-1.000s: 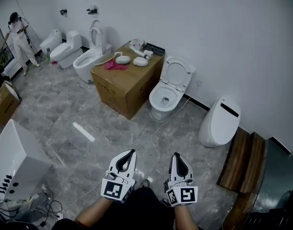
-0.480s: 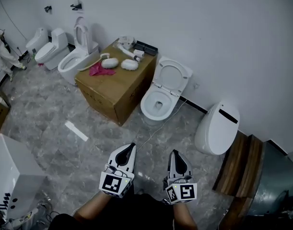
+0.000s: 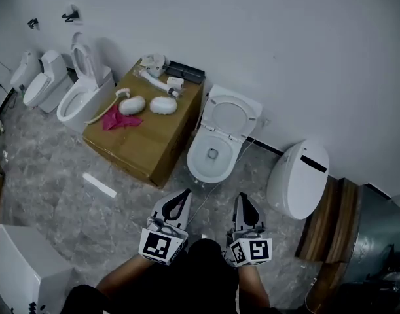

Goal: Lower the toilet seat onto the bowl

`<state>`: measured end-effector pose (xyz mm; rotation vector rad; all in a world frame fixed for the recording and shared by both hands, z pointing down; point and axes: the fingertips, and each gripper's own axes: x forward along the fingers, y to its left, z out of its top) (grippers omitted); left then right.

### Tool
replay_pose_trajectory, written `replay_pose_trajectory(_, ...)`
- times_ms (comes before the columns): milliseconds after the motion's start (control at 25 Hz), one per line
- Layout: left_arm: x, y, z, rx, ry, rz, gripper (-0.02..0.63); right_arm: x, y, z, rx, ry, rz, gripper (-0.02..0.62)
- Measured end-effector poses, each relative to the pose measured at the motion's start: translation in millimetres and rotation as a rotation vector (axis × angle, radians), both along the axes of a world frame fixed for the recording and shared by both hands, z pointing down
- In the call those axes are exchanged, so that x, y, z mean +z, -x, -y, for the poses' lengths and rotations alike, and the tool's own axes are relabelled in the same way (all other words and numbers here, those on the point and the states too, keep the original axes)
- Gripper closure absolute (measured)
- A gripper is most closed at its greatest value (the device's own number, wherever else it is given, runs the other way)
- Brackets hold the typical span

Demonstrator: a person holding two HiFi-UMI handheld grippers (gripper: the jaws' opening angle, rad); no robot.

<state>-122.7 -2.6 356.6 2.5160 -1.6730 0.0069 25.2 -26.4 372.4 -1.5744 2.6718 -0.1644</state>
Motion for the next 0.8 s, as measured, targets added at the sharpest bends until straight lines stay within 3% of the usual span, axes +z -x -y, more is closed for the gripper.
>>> replay_pose_trajectory(240,4.1,3.7,92.0,0.050,0.027,-0.004,0.601,25.4,3.1,101.5,0.031,0.058,-0.071,0.571)
replay_pose_trajectory(440,17.0,-3.6,172.2,0.077,0.037,-0.009,0.601,64.4,-1.3,201.4,-0.003,0.132,-0.157,0.571)
replay_pose_trajectory(600,25.6,-16.5,237.5,0.074,0.079,-0.018,0.601,89.6,-9.1,282.6,-0.037,0.161,-0.272,0.571)
replay_pose_trajectory(800,40.4,-32.2,319.3,0.057,0.127,0.029,0.601,138.6,-20.7,383.2,-0.090,0.219,-0.415,0.568)
